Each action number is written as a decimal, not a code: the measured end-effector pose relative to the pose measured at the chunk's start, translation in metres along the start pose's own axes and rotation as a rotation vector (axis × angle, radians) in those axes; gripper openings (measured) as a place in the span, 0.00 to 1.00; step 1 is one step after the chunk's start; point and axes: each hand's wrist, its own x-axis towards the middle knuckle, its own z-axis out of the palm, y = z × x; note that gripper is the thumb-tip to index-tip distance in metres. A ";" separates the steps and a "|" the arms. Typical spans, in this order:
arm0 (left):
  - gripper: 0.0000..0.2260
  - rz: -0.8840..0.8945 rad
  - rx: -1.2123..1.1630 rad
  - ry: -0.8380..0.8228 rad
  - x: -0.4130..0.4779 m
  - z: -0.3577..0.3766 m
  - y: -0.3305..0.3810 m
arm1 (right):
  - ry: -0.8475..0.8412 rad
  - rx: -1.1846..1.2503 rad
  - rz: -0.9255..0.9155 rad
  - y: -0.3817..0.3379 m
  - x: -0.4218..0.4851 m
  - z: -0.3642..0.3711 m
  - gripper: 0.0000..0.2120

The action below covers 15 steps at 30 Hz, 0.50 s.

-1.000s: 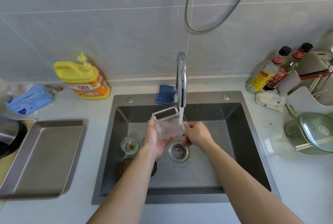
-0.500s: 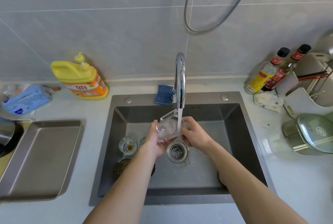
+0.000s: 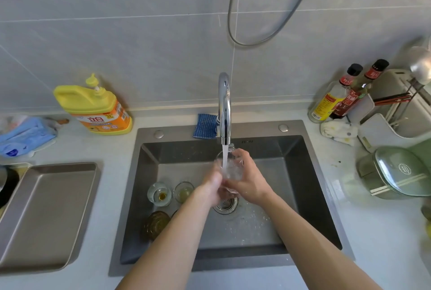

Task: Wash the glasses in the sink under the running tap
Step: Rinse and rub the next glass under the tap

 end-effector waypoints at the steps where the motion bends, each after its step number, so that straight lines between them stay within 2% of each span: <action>1: 0.26 0.038 0.035 -0.004 -0.002 0.003 0.002 | 0.027 -0.081 0.003 -0.001 0.000 0.001 0.43; 4: 0.14 0.157 0.166 -0.020 -0.006 0.005 0.005 | 0.123 -0.316 -0.016 -0.005 -0.001 0.002 0.42; 7: 0.12 0.188 0.194 0.042 0.000 -0.005 0.003 | 0.110 -0.574 -0.083 -0.013 -0.003 -0.002 0.37; 8: 0.13 0.206 0.192 0.070 0.001 -0.008 0.004 | 0.102 -0.565 -0.082 -0.014 -0.003 -0.004 0.37; 10: 0.22 0.243 0.186 0.118 0.000 -0.011 0.007 | 0.070 -0.460 -0.062 -0.016 -0.004 -0.006 0.40; 12: 0.31 0.253 0.129 0.079 0.002 -0.011 0.007 | 0.021 -0.326 -0.001 -0.020 -0.007 -0.004 0.42; 15: 0.33 0.262 0.104 -0.009 -0.003 -0.005 0.003 | 0.032 -0.231 0.125 -0.029 -0.007 0.009 0.26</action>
